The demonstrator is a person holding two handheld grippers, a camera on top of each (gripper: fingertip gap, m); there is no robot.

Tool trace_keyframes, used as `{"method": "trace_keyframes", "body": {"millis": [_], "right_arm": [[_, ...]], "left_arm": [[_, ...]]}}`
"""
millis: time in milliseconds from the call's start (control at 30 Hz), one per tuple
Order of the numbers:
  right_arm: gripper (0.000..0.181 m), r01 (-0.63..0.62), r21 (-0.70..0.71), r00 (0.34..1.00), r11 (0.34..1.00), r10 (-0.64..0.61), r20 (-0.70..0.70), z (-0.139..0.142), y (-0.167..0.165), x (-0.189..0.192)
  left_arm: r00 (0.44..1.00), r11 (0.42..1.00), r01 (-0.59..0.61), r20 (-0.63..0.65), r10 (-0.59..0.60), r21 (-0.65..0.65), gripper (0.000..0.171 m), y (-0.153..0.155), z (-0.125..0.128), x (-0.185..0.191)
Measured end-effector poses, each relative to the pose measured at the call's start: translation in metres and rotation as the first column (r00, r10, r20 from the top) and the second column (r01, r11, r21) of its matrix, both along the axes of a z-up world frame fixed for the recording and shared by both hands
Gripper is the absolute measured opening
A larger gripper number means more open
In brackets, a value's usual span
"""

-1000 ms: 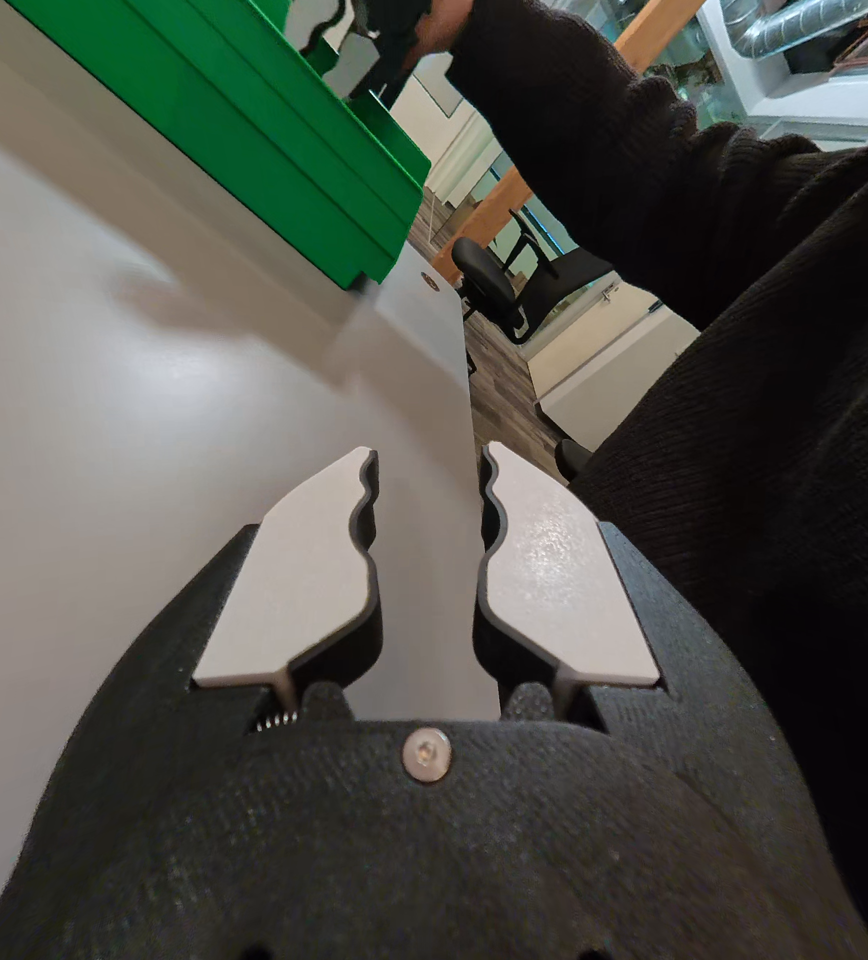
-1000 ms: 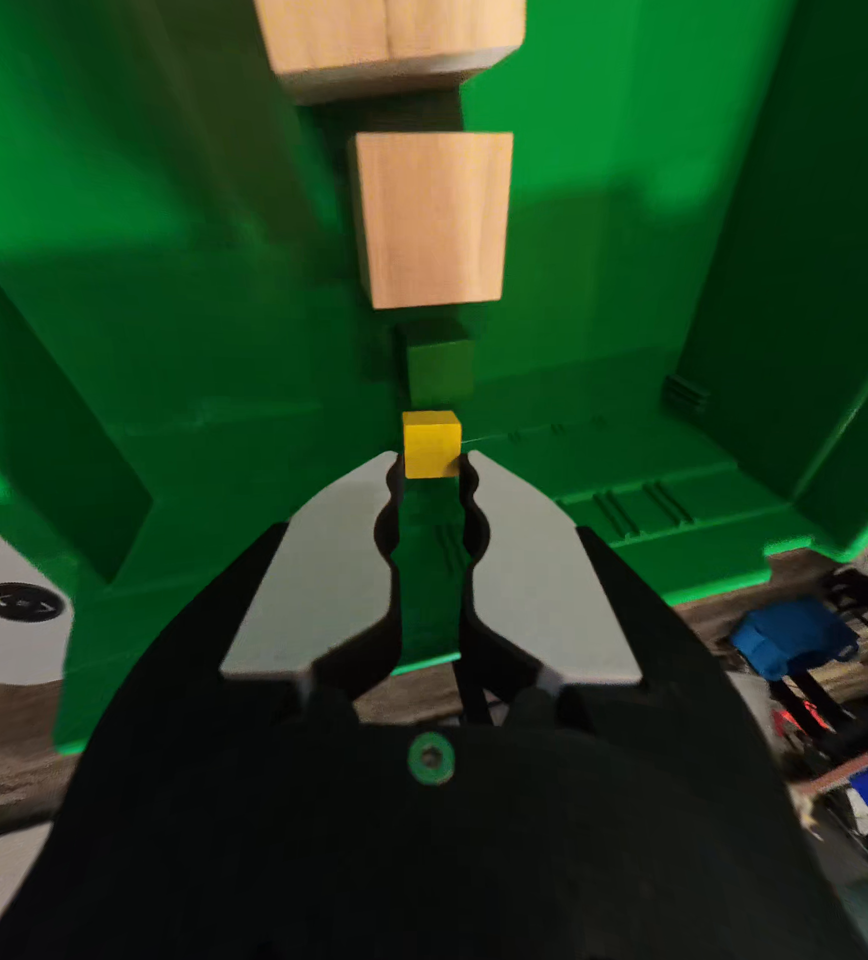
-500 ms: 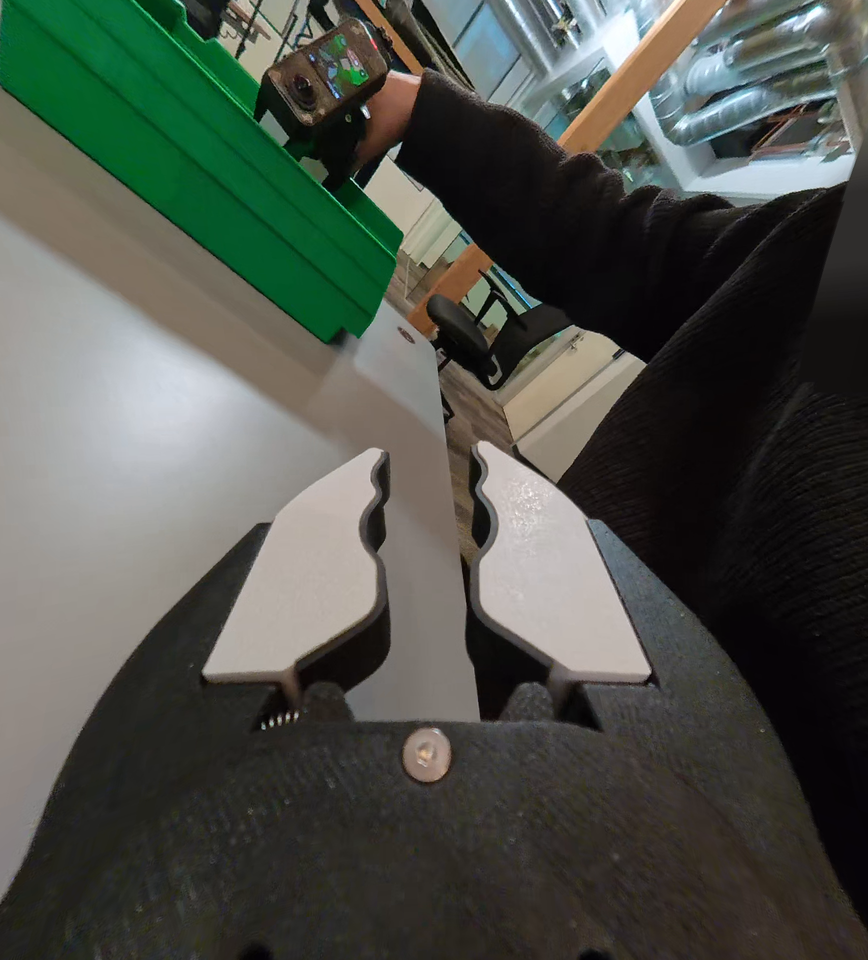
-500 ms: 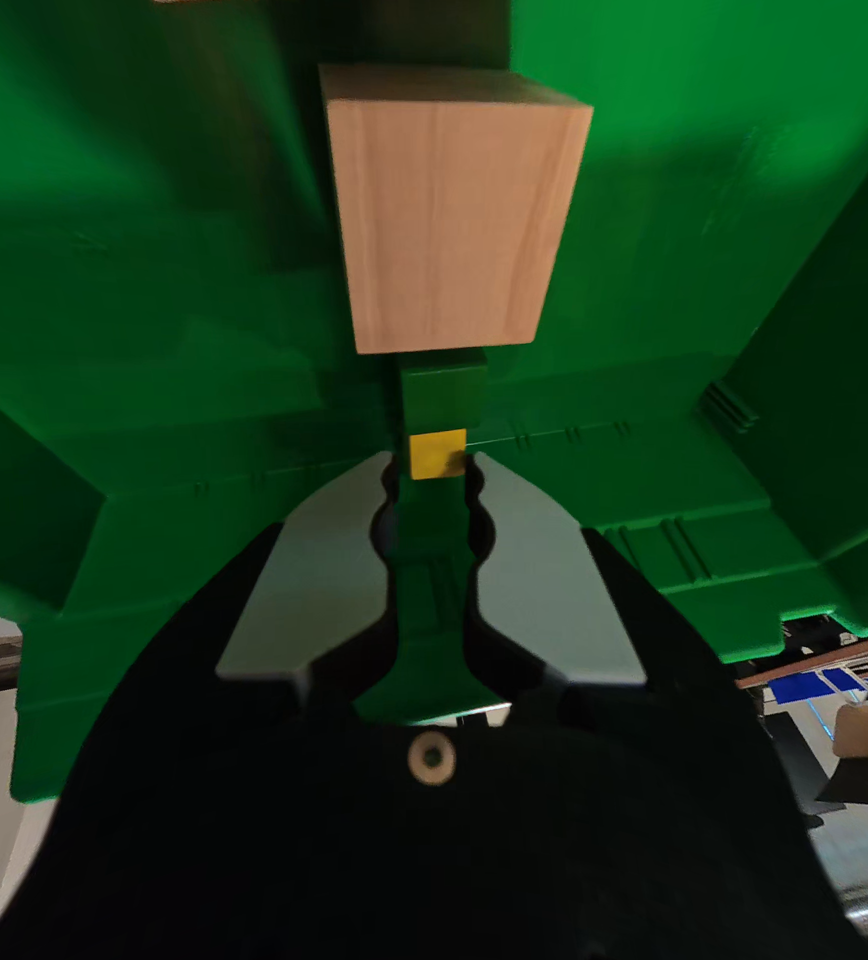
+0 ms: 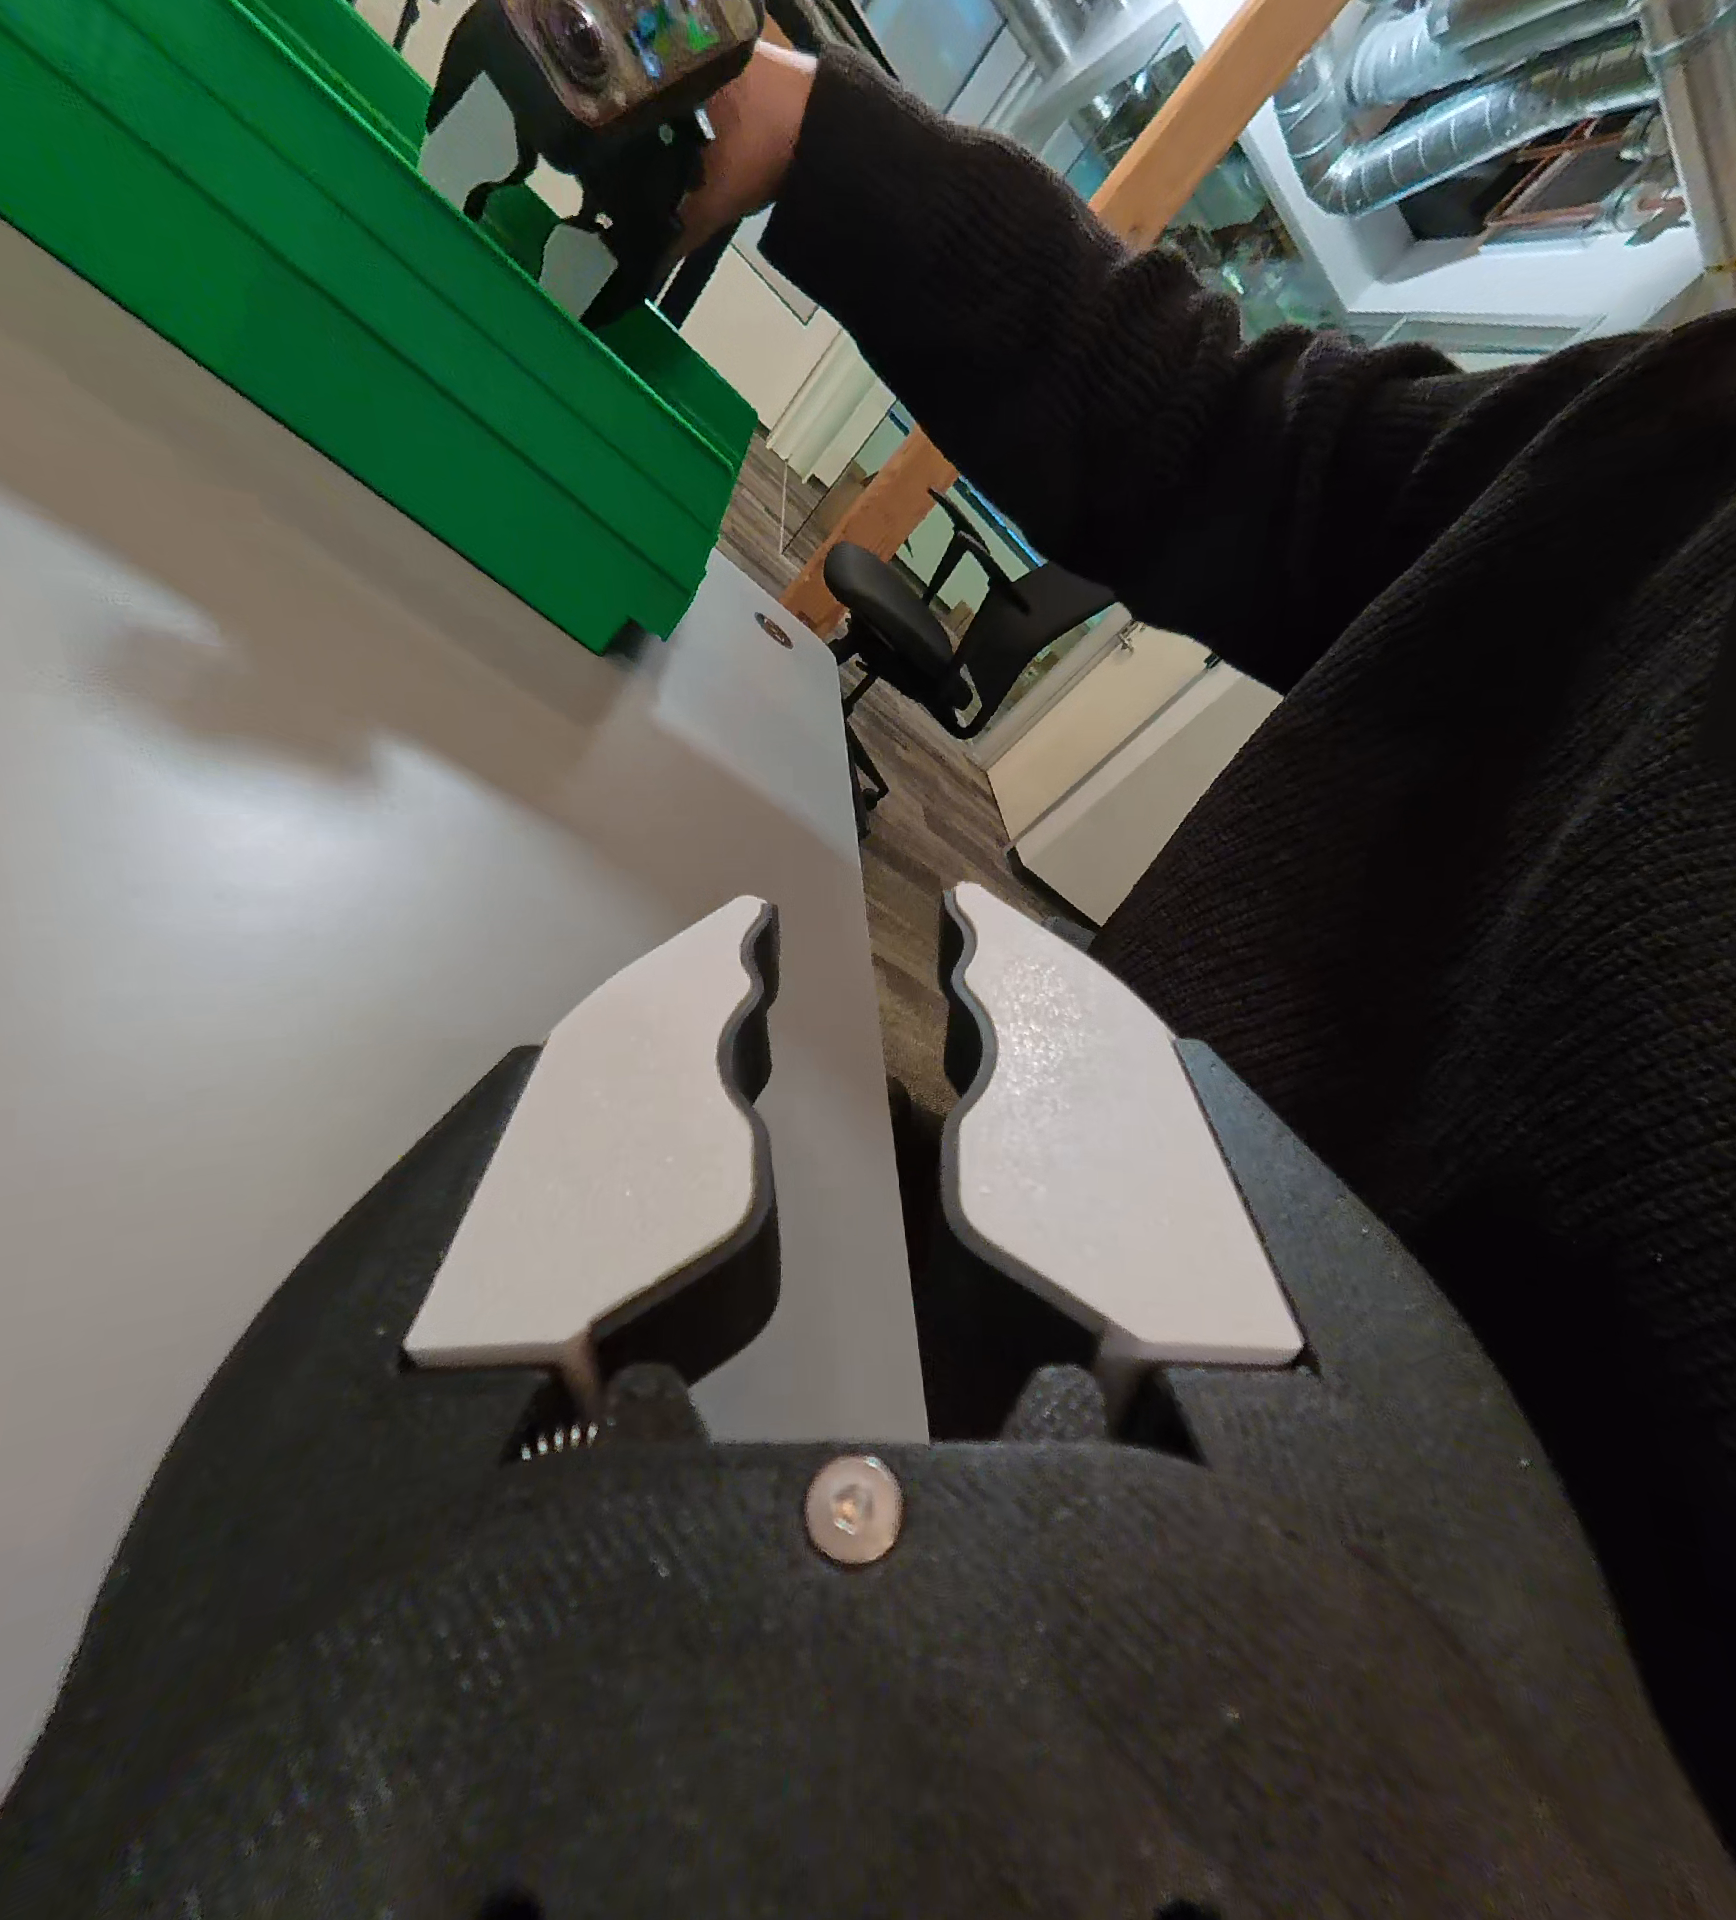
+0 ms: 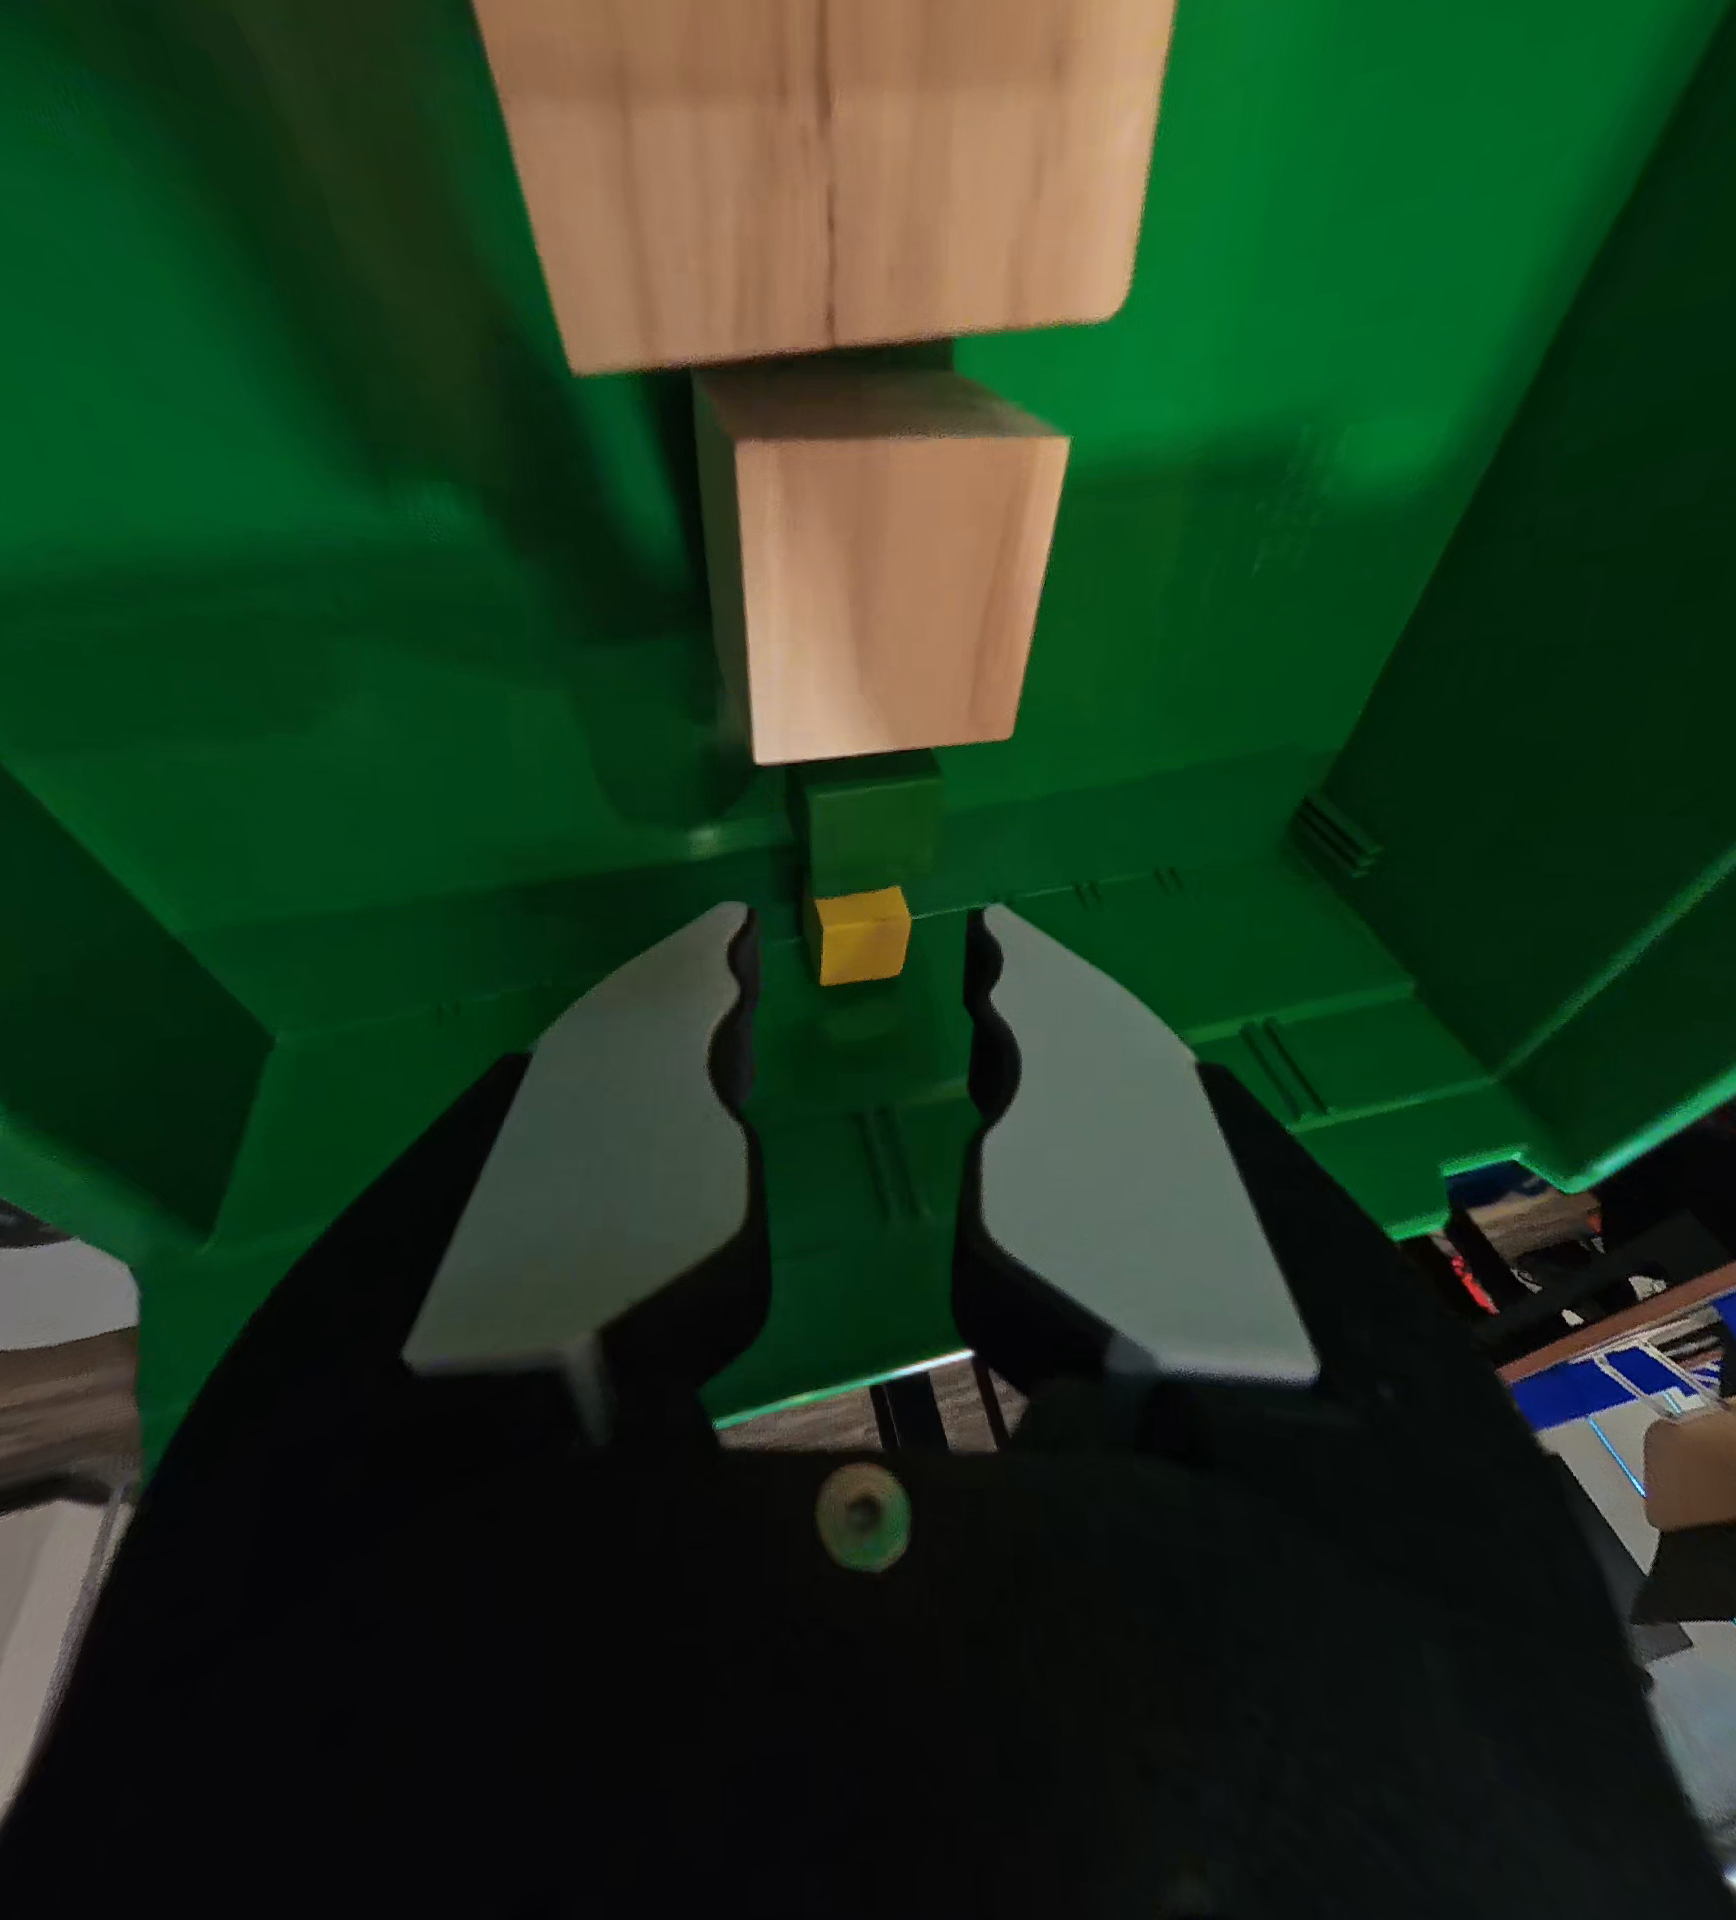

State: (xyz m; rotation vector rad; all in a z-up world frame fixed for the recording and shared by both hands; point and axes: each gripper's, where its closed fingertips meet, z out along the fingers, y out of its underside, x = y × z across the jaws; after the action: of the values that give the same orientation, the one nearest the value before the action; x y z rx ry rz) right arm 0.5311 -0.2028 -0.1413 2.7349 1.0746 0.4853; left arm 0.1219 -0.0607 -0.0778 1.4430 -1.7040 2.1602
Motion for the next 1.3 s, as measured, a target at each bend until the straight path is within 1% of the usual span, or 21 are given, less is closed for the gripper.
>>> {"method": "trace_keyframes", "body": {"millis": [133, 233, 333, 433, 500, 567, 633, 700, 800, 900, 1033, 1133, 1233, 1300], "right_arm": [[0.039, 0.026, 0.093, 0.997, 0.995, -0.02, -0.071, 0.012, 0.012, -0.018], [0.043, 0.039, 0.166, 0.998, 0.985, -0.03, -0.056, 0.029, 0.018, -0.022], [0.043, 0.069, 0.299, 0.993, 0.952, -0.037, -0.11, 0.05, 0.029, -0.043], [0.042, 0.06, 0.401, 0.988, 0.914, 0.002, -0.153, 0.063, 0.037, -0.068], [0.042, 0.023, 0.395, 0.992, 0.918, 0.029, -0.126, 0.059, 0.035, -0.071], [0.042, 0.031, 0.326, 0.992, 0.945, 0.011, -0.126, 0.045, 0.026, -0.067], [0.054, 0.067, 0.281, 0.989, 0.957, -0.027, -0.146, 0.031, 0.022, -0.059], [0.058, 0.087, 0.277, 0.987, 0.957, -0.045, -0.153, 0.022, 0.024, -0.048], [0.06, 0.103, 0.278, 0.985, 0.955, -0.058, -0.165, 0.015, 0.031, -0.037], [0.062, 0.084, 0.258, 0.985, 0.963, -0.041, -0.167, 0.008, 0.037, -0.035], [0.065, 0.051, 0.206, 0.985, 0.977, -0.016, -0.169, -0.008, 0.041, -0.039], [0.058, 0.026, 0.188, 0.988, 0.982, 0.003, -0.155, -0.017, 0.041, -0.039], [0.046, -0.003, 0.213, 0.989, 0.977, 0.034, -0.145, -0.014, 0.044, -0.037], [0.045, 0.008, 0.203, 0.986, 0.979, 0.026, -0.166, -0.014, 0.042, -0.04]], "left_arm": [[1.0, 1.0, 0.001, 0.006, -0.001, -0.002, 0.03, 0.0, 0.002, 0.0], [1.0, 1.0, 0.005, 0.006, -0.005, -0.008, 0.03, -0.001, 0.003, -0.002], [1.0, 1.0, 0.006, 0.02, -0.006, -0.004, 0.03, -0.004, 0.007, -0.004], [0.999, 1.0, 0.013, 0.031, -0.013, 0.012, 0.03, -0.005, 0.008, -0.006], [0.999, 1.0, 0.02, 0.031, -0.02, 0.011, 0.03, -0.007, 0.007, -0.008], [0.999, 0.999, 0.032, 0.021, -0.032, 0.012, 0.03, -0.008, 0.005, -0.009], [0.999, 0.999, 0.04, 0.015, -0.041, 0.022, 0.03, -0.01, 0.003, -0.011], [0.999, 0.998, 0.041, 0.015, -0.041, 0.039, 0.03, -0.011, 0.002, -0.012], [0.999, 0.998, 0.036, 0.021, -0.037, 0.061, 0.03, -0.011, 0.002, -0.013], [0.999, 0.997, 0.034, 0.011, -0.035, 0.066, 0.03, -0.01, -0.001, -0.011], [0.999, 0.998, 0.042, -0.019, -0.041, 0.052, 0.03, -0.01, -0.009, -0.008], [0.999, 0.998, 0.039, -0.03, -0.038, 0.048, 0.03, -0.008, -0.012, -0.007], [0.999, 0.999, 0.032, -0.034, -0.031, 0.04, 0.03, -0.005, -0.013, -0.005], [0.999, 0.999, 0.03, -0.04, -0.029, 0.03, 0.03, -0.003, -0.014, -0.004]]}}
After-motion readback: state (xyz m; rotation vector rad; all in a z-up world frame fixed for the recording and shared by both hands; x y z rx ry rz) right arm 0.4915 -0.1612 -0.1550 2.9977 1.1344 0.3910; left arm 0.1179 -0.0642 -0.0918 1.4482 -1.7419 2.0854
